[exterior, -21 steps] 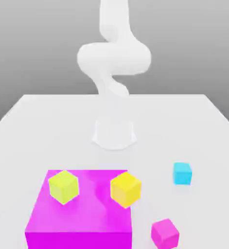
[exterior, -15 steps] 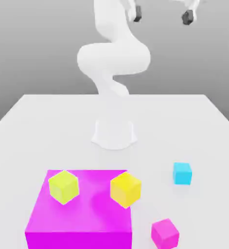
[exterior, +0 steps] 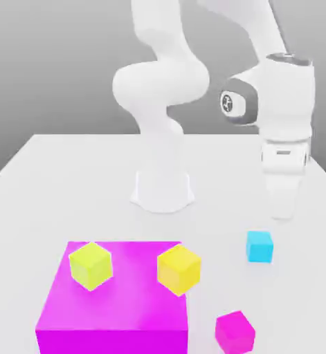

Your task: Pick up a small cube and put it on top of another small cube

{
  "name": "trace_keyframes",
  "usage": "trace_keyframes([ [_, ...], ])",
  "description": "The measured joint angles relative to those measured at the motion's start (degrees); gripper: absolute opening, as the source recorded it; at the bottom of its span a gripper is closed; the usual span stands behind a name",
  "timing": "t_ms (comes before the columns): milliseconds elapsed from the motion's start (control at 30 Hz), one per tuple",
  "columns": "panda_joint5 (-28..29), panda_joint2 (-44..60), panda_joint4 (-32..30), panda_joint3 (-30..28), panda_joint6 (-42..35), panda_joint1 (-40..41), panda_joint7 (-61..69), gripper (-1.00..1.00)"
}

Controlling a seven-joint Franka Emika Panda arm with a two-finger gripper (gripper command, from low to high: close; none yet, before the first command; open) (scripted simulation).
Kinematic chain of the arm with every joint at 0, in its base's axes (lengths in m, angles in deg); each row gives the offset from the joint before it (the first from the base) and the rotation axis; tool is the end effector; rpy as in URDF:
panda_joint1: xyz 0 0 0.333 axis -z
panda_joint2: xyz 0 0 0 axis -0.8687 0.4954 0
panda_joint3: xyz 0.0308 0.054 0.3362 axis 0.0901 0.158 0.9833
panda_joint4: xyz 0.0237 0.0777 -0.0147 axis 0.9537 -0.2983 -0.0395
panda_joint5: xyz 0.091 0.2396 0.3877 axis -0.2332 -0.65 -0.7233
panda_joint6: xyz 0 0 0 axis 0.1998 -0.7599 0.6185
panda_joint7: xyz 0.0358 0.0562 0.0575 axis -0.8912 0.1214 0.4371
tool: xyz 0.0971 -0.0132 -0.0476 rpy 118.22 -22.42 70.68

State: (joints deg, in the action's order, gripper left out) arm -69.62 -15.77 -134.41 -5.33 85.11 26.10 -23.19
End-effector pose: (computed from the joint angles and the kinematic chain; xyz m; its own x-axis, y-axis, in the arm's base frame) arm 0.2717 0.2332 0.1633 0.7980 0.6018 0.0310 0.6022 -0.7983 -0.0040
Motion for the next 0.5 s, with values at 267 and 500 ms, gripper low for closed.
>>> trace_keyframes([
  [267, 6.46, 16.19, 1.16, -5.50, 13.26, -5.39, -2.71, 0.00],
  [500, 6.65, 19.18, 1.64, -6.93, 15.65, -6.86, -3.02, -1.00],
])
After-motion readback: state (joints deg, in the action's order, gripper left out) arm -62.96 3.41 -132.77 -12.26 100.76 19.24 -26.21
